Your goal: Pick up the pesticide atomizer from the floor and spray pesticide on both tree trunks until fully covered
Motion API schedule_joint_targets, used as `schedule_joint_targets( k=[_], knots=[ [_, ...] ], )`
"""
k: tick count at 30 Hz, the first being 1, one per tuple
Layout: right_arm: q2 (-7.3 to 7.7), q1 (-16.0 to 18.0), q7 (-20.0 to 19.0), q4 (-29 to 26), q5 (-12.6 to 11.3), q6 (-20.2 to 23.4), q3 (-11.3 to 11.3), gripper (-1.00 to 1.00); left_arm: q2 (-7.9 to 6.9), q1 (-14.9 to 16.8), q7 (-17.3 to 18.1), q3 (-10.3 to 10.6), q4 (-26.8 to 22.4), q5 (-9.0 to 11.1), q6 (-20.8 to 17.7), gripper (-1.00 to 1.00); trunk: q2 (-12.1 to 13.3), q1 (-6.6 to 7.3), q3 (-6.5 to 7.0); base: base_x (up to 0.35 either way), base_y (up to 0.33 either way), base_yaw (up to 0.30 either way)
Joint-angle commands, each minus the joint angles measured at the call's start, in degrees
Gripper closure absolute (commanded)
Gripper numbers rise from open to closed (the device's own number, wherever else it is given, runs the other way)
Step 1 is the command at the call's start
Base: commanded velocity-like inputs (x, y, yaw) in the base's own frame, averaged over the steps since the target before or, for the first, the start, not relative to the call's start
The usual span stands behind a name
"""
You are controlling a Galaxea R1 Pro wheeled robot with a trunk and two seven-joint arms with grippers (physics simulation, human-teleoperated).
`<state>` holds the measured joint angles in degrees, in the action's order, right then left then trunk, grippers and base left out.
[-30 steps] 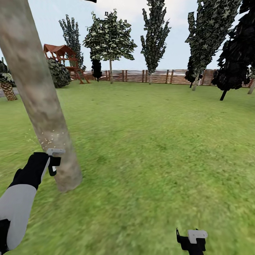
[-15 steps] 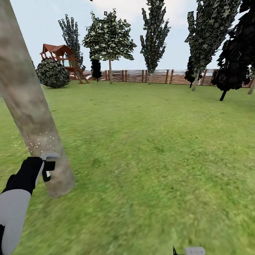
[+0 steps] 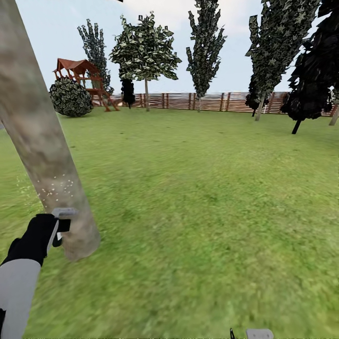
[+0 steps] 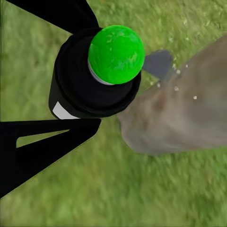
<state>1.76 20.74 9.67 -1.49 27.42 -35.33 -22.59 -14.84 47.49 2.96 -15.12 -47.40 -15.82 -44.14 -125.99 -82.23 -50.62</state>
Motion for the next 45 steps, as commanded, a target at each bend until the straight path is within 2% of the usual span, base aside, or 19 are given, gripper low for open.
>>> schedule_joint_targets(
  k=[1,3,10,12,14,15,17,18,20,22,23,25,26,29,30,34,36,39,45],
  knots=[
    [0.0,0.0,0.0,0.0,0.0,0.0,0.0,-1.0,-0.07,-0.01,0.03,-0.55,0.01,0.13,-0.03,1.0,0.0,0.0,0.0,-0.015,0.0,0.0],
    [0.0,0.0,0.0,0.0,0.0,0.0,0.0,-1.0,-0.14,-0.03,0.09,-1.86,0.17,0.07,-0.03,1.0,0.0,0.0,0.0,-0.005,0.0,0.0],
    [0.0,0.0,-0.01,0.0,0.0,0.0,0.0,-1.0,1.62,-0.03,0.0,-2.18,0.38,0.26,0.11,1.0,0.0,0.0,0.0,0.0,0.0,0.0],
    [0.0,0.0,0.0,0.0,0.0,0.0,0.0,-1.0,0.81,-0.07,0.04,-2.44,0.57,0.12,0.07,1.0,0.0,0.0,0.0,0.0,0.0,0.0],
    [0.0,0.0,0.0,0.0,0.0,0.0,0.0,-1.0,-1.05,-0.78,0.01,-2.48,0.63,0.08,0.1,1.0,0.0,0.0,0.0,0.0,0.0,0.0],
    [0.0,0.0,0.0,0.0,0.0,0.0,0.0,-1.0,-1.34,-1.22,-0.04,-2.42,0.64,0.09,0.21,1.0,0.0,0.0,0.0,0.0,0.0,0.0],
    [0.0,0.0,0.0,0.0,0.0,0.0,0.0,-1.0,-1.04,-1.59,-0.23,-2.24,0.7,0.18,0.42,1.0,0.0,0.0,0.0,0.0,0.0,0.0],
    [0.0,0.0,0.0,0.0,0.0,0.0,0.0,-1.0,-0.39,-1.68,-0.28,-2.13,0.79,0.22,0.48,1.0,0.0,0.0,0.0,0.0,0.0,0.0],
    [0.0,0.0,0.0,0.0,0.0,0.0,0.0,-1.0,2.41,-1.75,-0.48,-2.05,0.93,0.06,0.56,1.0,0.0,0.0,0.0,0.0,0.0,0.0],
    [0.0,0.0,0.0,0.0,0.0,0.0,0.0,-1.0,4.18,-1.77,-0.55,-2.05,0.98,-0.1,0.66,1.0,0.0,0.0,0.0,0.0,0.0,0.0],
    [0.0,0.0,0.0,0.0,0.0,0.0,0.0,-1.0,4.51,-1.78,-0.56,-2.05,0.98,-0.14,0.69,1.0,0.0,0.0,0.0,0.0,0.0,0.0],
    [0.0,0.0,0.0,0.0,0.0,0.0,0.0,-1.0,4.14,-1.8,-0.41,-2.42,1.17,-0.11,0.77,1.0,0.0,0.0,0.0,0.0,0.0,0.0],
    [0.0,0.0,0.0,0.0,0.0,0.0,0.0,-1.0,3.12,-2.2,-0.37,-2.77,1.39,-0.14,0.85,1.0,0.0,0.0,0.0,0.0,0.0,0.0],
    [0.0,0.0,0.0,0.0,0.0,0.0,0.0,-1.0,-1.86,-4.03,0.13,-3.84,1.66,0.14,0.88,1.0,0.0,0.0,0.0,0.0,0.0,0.0],
    [0.0,0.0,0.0,0.0,0.0,0.0,0.0,-1.0,-2.16,-4.14,0.15,-3.86,1.68,0.15,0.93,1.0,0.0,0.0,0.0,0.0,0.0,0.0],
    [0.0,0.0,-0.09,-0.16,0.13,-0.08,0.19,-1.0,-1.74,-4.47,-0.24,-3.81,1.83,0.46,1.21,1.0,0.0,0.0,0.0,0.0,0.0,0.0],
    [0.02,0.0,-0.13,-0.92,0.1,-0.25,0.29,-1.0,-0.08,-4.5,-0.41,-3.79,2.28,0.47,2.79,1.0,0.0,0.0,0.0,0.008,-0.076,0.0],
    [-0.11,0.0,-0.2,-6.47,-0.06,-0.32,0.33,-1.0,1.61,-4.51,-0.64,-3.97,2.44,0.4,4.38,1.0,0.0,0.0,0.0,0.069,-0.212,0.0],
    [0.03,0.0,-0.33,-7.36,0.23,-0.35,0.47,-1.0,0.98,-4.51,-0.69,-4.04,2.41,0.13,4.66,1.0,0.0,0.0,0.0,0.097,-0.254,0.0]
  ],
)
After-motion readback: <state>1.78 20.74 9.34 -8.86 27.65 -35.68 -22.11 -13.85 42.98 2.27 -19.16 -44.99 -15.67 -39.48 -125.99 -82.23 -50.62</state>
